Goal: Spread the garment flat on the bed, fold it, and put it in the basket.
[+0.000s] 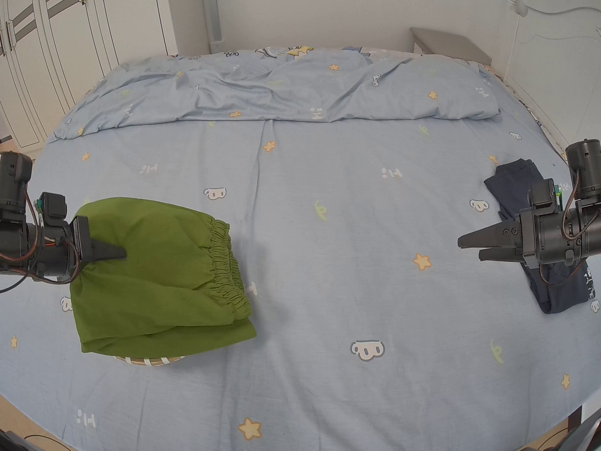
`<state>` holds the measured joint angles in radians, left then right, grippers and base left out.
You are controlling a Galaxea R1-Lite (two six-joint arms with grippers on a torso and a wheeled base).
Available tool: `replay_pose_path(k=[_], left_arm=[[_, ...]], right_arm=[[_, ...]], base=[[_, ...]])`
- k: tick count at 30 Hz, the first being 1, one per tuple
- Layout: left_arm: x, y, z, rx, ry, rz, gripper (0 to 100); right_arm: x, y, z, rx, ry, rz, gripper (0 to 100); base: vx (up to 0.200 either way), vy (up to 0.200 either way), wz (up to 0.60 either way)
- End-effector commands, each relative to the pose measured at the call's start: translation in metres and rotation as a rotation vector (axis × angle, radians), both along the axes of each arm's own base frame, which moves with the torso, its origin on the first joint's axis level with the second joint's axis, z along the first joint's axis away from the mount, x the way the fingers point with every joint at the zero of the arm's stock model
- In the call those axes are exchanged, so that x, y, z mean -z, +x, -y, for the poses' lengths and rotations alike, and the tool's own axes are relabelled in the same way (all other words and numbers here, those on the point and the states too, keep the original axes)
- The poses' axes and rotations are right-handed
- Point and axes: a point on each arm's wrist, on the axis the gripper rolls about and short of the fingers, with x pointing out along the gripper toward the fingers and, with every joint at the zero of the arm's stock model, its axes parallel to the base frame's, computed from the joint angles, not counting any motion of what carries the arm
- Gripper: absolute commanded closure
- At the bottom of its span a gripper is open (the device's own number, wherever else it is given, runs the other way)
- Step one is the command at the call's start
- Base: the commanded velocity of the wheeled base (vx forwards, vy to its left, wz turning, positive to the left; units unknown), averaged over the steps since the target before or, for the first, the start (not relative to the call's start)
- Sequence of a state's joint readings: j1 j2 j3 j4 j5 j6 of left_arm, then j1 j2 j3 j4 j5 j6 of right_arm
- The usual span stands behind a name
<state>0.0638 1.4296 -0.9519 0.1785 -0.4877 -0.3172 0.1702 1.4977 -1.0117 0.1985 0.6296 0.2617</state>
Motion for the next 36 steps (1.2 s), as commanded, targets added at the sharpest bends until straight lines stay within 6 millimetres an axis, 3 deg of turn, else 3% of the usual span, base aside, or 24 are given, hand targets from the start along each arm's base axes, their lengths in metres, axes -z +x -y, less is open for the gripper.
replay_pose_path(k=[1,6,14,26,27,36], left_arm=[[0.040,0.024,-0.027,-0.089,-0.017,-0.155,100],[0.065,0.047,-0.046,-0.148,-0.022,-0.237,100],[0.091,0.069,-0.053,-0.161,0.031,-0.304,100],[0.093,0.080,-0.052,-0.142,0.042,-0.301,100],[0.094,0.080,-0.052,-0.143,0.043,-0.302,0],[0.085,0.077,-0.052,-0.147,0.044,-0.274,0]], right_arm=[[-0.001,-0.004,-0.004,-0.020,0.001,0.003,0],[-0.001,-0.008,-0.007,-0.035,0.001,0.006,0],[0.000,-0.008,-0.009,-0.043,0.000,0.003,0],[0.003,-0.008,-0.011,-0.048,-0.003,-0.002,0],[0.003,-0.008,-0.011,-0.048,-0.003,-0.002,0],[0.003,-0.008,-0.011,-0.050,-0.005,-0.001,0]], base=[[0.000,0.000,0.00],[0.000,0.000,0.00],[0.000,0.000,0.00],[0.000,0.000,0.00],[0.000,0.000,0.00],[0.000,0.000,0.00]])
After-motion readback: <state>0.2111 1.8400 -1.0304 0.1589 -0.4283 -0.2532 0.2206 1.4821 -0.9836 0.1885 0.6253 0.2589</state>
